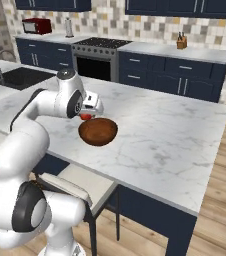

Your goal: Retrieve the apple and kiwi from the fridge and place them into the bowl on the dining table.

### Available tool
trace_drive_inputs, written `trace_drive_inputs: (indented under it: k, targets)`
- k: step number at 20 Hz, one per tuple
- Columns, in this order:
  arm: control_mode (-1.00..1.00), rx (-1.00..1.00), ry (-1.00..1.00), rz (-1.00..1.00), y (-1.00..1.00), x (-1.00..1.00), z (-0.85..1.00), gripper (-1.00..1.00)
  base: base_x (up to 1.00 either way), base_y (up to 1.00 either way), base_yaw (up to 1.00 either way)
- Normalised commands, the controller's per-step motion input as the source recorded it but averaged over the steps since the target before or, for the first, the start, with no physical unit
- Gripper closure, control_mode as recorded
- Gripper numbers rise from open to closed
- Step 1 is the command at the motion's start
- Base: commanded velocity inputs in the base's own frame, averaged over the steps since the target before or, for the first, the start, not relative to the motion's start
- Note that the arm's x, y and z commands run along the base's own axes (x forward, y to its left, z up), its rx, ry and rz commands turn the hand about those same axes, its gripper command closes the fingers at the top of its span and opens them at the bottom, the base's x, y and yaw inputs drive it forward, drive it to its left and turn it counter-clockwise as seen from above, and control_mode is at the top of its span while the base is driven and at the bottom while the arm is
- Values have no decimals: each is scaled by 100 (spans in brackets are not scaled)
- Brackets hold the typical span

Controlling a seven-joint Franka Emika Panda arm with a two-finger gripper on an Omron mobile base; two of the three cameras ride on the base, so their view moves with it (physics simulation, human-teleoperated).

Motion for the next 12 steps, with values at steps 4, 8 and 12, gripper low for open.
trace_drive_inputs:
  k: [4, 8, 12]
  targets:
    - [-100, 0, 0, 4, 0, 46, -59, 100, 0, 0, 0]
    - [-100, 0, 0, 1, 0, 52, -49, 100, 0, 0, 0]
    - [-100, 0, 0, 0, 2, 54, -36, 100, 0, 0, 0]
